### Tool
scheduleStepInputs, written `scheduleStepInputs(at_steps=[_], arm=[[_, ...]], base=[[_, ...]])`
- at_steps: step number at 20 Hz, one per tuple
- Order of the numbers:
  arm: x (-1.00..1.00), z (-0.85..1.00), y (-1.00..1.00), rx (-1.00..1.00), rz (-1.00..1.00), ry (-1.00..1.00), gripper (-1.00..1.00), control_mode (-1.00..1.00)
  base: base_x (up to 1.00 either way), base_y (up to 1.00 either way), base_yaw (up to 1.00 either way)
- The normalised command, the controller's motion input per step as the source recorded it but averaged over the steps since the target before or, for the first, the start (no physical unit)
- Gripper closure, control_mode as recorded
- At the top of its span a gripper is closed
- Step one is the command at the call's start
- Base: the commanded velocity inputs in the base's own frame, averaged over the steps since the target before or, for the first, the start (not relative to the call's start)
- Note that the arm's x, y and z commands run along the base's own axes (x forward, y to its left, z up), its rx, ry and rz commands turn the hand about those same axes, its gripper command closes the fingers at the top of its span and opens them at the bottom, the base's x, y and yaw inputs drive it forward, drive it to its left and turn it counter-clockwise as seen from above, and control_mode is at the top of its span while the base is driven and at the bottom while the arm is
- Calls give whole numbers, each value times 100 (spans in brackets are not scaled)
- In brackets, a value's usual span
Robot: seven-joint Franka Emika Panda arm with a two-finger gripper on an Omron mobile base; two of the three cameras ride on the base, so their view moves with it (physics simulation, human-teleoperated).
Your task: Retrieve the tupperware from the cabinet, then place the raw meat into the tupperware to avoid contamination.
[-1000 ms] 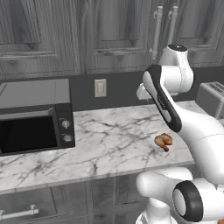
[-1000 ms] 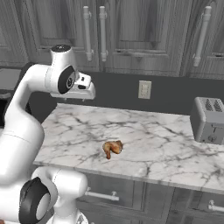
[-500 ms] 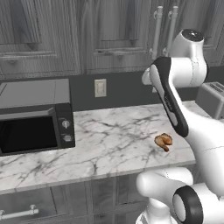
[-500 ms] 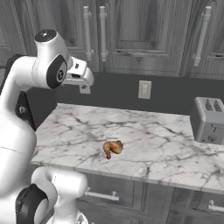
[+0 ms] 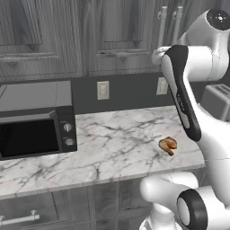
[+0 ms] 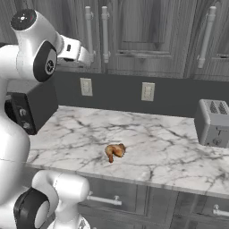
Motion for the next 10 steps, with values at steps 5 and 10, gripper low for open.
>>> scheduleStepInputs(at_steps=[5,10], arm=[[0,67,-8,0,-1,-16,-100,-100],[2,15,-4,0,0,-3,-100,-100]], base=[[0,0,0],[0,0,0]])
